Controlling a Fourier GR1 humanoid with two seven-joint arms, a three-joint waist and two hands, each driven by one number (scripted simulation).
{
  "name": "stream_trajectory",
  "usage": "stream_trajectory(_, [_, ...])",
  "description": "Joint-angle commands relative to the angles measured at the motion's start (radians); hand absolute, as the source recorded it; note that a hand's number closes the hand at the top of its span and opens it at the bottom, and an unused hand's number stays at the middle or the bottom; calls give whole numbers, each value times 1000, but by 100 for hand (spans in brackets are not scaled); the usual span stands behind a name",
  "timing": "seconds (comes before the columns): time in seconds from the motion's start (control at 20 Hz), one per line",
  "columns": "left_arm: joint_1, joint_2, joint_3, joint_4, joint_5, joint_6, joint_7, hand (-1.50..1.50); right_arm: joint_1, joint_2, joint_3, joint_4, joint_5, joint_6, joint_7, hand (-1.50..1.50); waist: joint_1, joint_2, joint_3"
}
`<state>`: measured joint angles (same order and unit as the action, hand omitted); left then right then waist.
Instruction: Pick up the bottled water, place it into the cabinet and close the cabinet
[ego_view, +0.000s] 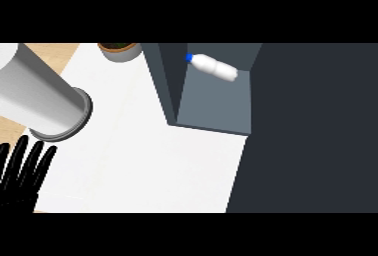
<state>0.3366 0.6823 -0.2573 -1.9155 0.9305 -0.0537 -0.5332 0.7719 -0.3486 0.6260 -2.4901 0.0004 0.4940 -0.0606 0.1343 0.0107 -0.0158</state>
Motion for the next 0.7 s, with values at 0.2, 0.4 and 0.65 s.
stream_trajectory(0.2, [-2, 46, 39, 8, 17, -63, 6, -150, -144, 8, 181, -16, 26, 49, 137, 150, 50, 20, -5])
stream_trajectory(0.4, [-3, 59, 45, 1, 32, -89, 14, -150, -198, 8, 163, -21, 12, 52, 142, 150, 75, 21, -6])
stream_trajectory(0.65, [-3, 86, 60, 15, 38, -120, 24, -150, -304, -83, 85, -34, 49, 115, 164, -150, 119, 19, -13])
